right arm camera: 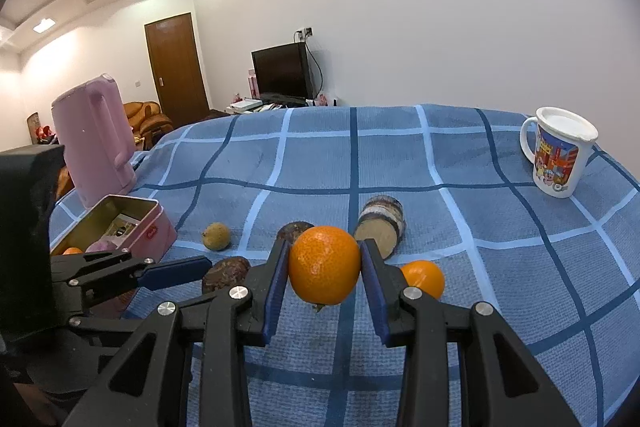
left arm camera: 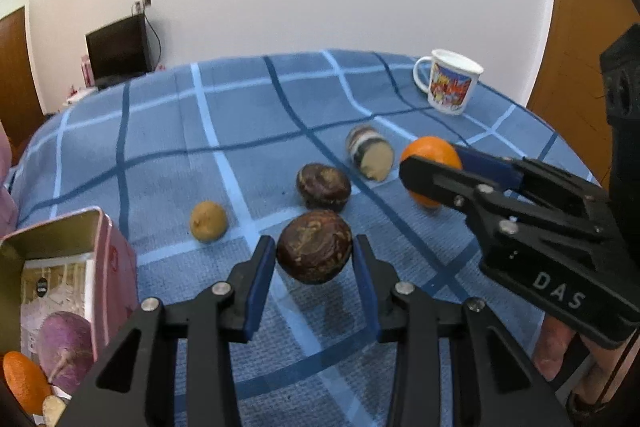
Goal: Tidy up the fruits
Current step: 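Lift the brown fruit with the left tool while the right tool lifts the orange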
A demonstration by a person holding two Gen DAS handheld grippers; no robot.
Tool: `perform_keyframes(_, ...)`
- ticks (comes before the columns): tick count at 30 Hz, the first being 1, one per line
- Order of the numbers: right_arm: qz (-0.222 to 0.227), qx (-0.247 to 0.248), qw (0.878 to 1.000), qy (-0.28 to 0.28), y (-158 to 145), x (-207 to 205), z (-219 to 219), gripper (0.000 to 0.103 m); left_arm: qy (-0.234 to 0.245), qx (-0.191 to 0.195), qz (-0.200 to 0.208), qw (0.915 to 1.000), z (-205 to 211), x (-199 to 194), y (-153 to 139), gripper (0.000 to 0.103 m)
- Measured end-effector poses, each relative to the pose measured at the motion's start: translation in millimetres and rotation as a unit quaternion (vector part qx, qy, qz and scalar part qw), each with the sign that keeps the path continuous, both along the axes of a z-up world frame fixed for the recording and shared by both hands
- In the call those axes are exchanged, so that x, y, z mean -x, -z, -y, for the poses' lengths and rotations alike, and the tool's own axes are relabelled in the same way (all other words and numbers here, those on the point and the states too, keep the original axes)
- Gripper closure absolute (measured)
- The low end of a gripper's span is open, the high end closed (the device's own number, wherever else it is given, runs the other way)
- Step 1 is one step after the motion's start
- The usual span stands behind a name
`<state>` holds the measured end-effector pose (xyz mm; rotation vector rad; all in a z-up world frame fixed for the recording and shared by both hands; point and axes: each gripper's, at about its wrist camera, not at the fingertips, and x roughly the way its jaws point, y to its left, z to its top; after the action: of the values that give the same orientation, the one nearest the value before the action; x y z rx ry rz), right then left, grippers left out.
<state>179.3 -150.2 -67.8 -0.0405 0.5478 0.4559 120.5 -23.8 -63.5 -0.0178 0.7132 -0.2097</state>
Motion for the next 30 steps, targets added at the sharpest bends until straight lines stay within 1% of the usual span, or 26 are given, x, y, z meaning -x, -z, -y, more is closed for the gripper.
perform_keyframes(7, 0.014, -0.006, 1.000, -0.003, -2.5, 5.4, 2.1, 0.065, -0.009, -0.005, 0.040, 0.9992, -2.5, 11.7, -10.1, 0.062)
perform_keyframes(30, 0.065, -0.012, 0.998, -0.011, -10.1, 24.1, 3.3, 0.065, -0.030, -0.001, 0.111, 0.9934, -8.1, 34.0, -23.5, 0.062)
